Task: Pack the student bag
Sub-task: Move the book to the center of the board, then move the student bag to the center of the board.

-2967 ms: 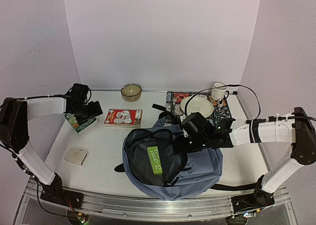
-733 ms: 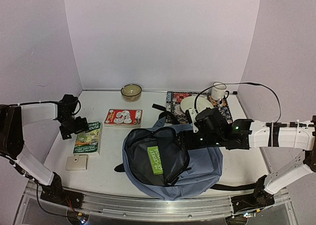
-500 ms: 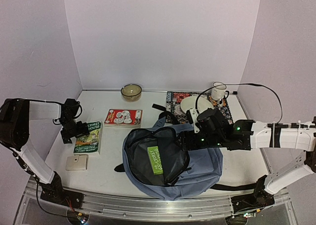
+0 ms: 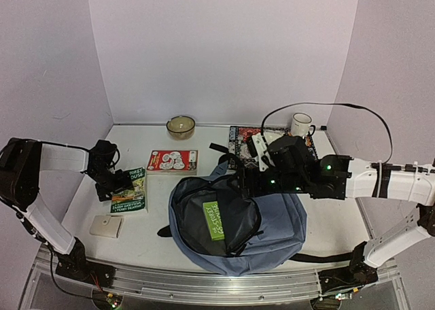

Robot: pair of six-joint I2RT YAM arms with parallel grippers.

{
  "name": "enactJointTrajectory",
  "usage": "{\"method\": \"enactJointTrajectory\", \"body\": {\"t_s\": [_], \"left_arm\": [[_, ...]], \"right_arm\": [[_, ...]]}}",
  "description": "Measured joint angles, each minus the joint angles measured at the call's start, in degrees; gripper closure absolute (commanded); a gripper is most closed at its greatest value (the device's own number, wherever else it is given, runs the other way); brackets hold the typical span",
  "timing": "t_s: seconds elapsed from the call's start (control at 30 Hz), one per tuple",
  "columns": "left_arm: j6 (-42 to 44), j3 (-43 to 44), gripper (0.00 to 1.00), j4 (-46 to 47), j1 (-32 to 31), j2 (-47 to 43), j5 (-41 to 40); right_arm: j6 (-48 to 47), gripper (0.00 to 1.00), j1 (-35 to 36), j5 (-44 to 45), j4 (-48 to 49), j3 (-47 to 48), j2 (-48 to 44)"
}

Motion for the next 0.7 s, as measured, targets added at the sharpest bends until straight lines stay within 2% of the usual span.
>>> {"method": "enactJointTrajectory", "body": {"t_s": [0.3, 0.5, 0.7], "left_arm": [[-0.8, -3.8, 0.06, -0.6, -4.6, -5.0, 1.4], [-2.5, -5.0, 0.07, -2.4, -6.5, -16.0, 2.4], [-5.1, -5.0, 0.13, -2.5, -11.5, -23.4, 6.1]], "right_arm": [[-1.5, 0.29, 6.5, -0.5, 1.9, 16.4, 16.2], [-0.6, 0.29, 6.9, -0.1, 0.8, 17.4, 23.4], [1.0, 0.29, 6.8, 2.5, 0.6, 16.8, 23.4]]}}
